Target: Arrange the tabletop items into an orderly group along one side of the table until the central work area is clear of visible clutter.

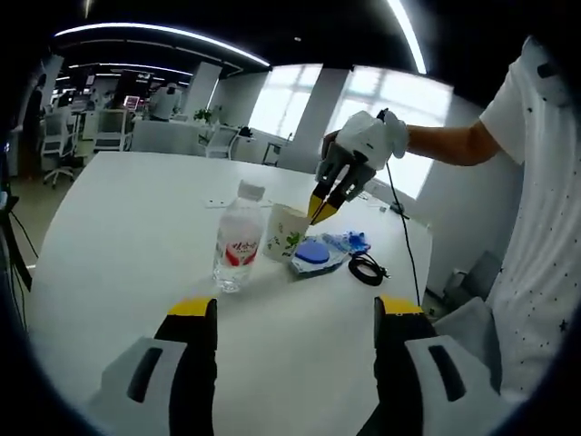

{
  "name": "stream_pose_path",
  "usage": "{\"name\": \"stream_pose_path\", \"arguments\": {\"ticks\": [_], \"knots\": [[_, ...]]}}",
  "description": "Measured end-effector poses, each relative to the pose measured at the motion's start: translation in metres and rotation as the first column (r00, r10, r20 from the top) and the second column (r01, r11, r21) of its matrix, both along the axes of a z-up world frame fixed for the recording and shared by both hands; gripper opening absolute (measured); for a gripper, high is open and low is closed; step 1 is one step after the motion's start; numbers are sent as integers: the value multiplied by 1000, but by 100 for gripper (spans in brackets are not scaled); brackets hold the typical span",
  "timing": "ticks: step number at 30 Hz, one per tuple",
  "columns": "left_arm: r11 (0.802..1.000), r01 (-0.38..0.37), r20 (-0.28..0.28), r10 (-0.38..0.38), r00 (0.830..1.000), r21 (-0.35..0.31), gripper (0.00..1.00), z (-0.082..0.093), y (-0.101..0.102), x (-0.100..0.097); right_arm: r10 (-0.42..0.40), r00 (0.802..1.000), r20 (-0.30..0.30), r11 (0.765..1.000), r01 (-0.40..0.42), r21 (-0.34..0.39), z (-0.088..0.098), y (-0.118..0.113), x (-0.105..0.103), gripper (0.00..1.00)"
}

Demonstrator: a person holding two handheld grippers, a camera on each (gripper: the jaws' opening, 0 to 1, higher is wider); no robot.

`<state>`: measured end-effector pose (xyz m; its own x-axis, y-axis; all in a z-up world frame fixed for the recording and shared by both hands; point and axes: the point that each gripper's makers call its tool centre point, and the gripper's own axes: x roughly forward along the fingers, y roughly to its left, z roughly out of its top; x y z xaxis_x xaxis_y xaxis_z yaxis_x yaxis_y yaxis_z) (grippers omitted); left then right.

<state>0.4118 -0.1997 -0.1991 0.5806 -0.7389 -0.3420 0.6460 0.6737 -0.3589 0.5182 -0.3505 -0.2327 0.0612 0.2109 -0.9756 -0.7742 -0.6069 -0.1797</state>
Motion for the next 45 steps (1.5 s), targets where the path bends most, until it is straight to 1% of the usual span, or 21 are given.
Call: {"name": "stream_pose_path", "arguments": {"ticks": [5, 9, 12, 19, 31, 45], "knots": [[1000, -8, -8, 8, 1000, -3, 71, -4, 1, -2, 60, 998, 36, 998, -58, -30, -10, 2, 5, 0], [1000, -16, -13, 16, 1000, -7, 71, -6, 2, -3, 124, 990, 67, 991, -120, -64, -19, 4, 7, 0], [1000, -20, -17, 20, 1000, -7, 71, -8, 4, -3, 151, 985, 79, 986, -144, -82, -26, 5, 8, 0], [1000, -24, -24, 23, 999, -12, 71, -10, 4, -4, 183, 979, 88, 979, -173, -104, -36, 7, 9, 0], [1000, -21, -29, 21, 999, -15, 71, -12, 3, -2, 189, 978, 90, 976, -177, -125, -45, 5, 11, 0], [1000, -24, -33, 23, 999, -14, 71, -14, 4, -2, 173, 981, 82, 979, -163, -121, -49, 3, 10, 0]]}}
